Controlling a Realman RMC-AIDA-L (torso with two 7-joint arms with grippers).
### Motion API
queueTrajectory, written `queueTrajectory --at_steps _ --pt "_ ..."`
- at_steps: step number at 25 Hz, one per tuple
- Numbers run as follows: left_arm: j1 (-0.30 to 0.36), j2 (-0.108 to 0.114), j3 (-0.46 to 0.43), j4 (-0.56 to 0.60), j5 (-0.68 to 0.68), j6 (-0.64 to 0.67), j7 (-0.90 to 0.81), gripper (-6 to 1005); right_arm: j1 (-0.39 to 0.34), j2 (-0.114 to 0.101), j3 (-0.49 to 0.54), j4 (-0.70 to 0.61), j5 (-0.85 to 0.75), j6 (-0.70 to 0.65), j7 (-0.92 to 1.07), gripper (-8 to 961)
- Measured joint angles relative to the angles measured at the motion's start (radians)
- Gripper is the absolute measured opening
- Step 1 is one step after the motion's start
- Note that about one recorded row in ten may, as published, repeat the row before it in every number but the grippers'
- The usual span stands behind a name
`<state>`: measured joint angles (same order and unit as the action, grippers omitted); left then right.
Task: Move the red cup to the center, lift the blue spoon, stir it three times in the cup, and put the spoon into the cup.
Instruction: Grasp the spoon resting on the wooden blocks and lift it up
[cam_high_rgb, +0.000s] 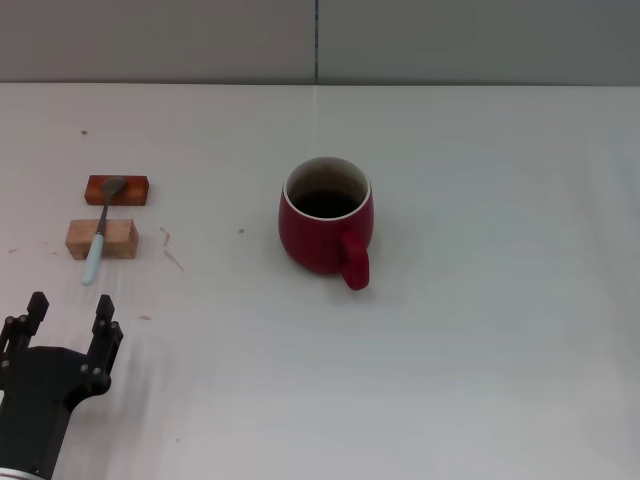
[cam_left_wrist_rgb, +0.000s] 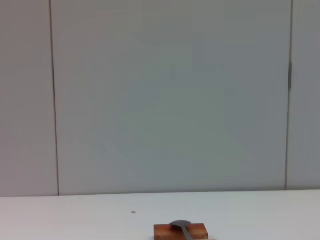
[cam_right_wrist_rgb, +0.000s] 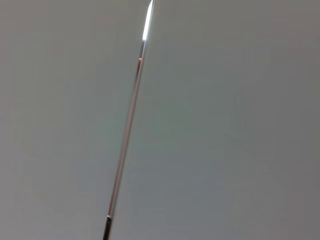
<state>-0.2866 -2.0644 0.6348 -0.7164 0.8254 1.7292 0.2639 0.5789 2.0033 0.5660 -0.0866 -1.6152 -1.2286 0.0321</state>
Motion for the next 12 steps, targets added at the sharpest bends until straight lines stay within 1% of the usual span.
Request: queueTrajectory --at_steps 7,12 --pt "-0.009 -0.004 -0.029 0.054 0.000 -0.102 0.000 677 -0.003 0.000 0.000 -0.001 0.000 -0.003 0.000 673" --pt "-0.019 -0.005 -0.041 0.082 0.000 -0.126 -0.008 677 -0.007 0.000 -0.009 -0.001 0.000 -0.006 0.000 673"
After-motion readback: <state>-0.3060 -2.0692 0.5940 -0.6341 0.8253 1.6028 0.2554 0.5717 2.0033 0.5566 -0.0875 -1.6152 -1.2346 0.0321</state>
